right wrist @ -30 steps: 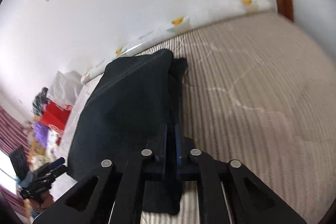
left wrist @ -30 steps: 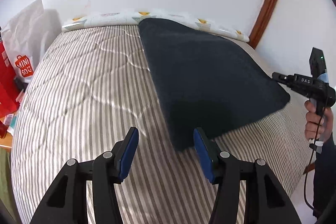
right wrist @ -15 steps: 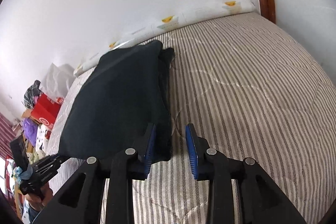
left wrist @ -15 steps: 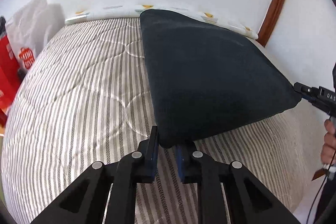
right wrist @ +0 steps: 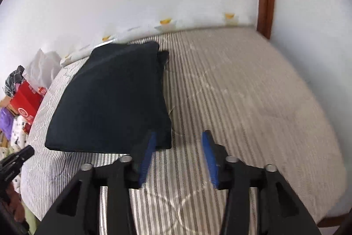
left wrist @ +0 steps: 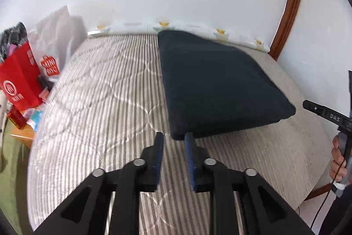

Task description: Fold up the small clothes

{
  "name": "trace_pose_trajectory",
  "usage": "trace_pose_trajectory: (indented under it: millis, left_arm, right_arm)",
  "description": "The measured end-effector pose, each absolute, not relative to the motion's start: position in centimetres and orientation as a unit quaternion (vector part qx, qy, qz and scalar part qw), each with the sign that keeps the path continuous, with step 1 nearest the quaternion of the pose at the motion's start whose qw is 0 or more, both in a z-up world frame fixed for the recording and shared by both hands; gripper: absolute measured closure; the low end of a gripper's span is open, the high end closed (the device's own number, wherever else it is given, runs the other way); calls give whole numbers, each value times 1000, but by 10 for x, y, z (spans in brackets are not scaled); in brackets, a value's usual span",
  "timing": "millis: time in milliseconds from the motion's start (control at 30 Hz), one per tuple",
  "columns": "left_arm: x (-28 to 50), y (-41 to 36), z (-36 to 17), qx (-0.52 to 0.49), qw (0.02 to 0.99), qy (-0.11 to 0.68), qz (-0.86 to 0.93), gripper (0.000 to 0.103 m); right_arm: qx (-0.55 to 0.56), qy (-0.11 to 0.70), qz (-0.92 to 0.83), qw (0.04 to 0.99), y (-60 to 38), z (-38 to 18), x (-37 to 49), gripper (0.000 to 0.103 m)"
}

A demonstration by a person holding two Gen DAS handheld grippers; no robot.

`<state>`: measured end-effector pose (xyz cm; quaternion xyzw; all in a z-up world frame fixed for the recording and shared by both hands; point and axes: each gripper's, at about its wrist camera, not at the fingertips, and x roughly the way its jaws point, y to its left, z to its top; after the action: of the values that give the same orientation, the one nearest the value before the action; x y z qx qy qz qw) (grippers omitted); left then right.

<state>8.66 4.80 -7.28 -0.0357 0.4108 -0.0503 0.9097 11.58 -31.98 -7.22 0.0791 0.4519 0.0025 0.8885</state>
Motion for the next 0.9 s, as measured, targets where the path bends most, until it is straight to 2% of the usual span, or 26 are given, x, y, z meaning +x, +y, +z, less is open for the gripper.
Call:
trace_pose_trajectory:
  millis: [67, 167, 200, 267, 333, 367, 400, 500, 633, 900]
  left_arm:
    - [78, 45, -58, -29, 916, 399, -40, 73]
    - [60, 42, -37, -37, 923, 380, -45, 47]
    - [55, 41, -31, -44, 926, 371, -52, 45]
    - [44, 35, -19, -42, 931, 359, -51, 44]
    - [31, 28, -8, -34, 936, 347, -42, 42]
    - [27, 27, -5, -34, 938, 344, -39, 40]
    - [22, 25, -1, -34, 939, 340, -36, 39]
    - [8, 20, 8, -24, 942, 333, -21, 34]
    - [-7, 16, 12, -15, 944, 330, -8, 25]
    - [-21, 17, 16, -21, 946, 324, 2, 23]
  right_arm:
    - [77, 438, -1, 896, -318, -55, 105, 41]
    - [69, 423, 1, 903, -315, -30, 85, 40]
    - [68, 419, 0, 905, -313, -24, 79, 40]
    - [67, 408, -5, 910, -314, -11, 65, 40]
    - [72, 397, -6, 915, -315, -2, 51, 35]
    - [74, 394, -9, 916, -315, 2, 44, 22]
    - [73, 388, -14, 919, -315, 7, 36, 14]
    - [56, 374, -30, 925, -313, 16, 14, 4]
    - [45, 372, -31, 927, -309, 24, -5, 2]
    - [40, 366, -34, 929, -307, 33, -25, 2]
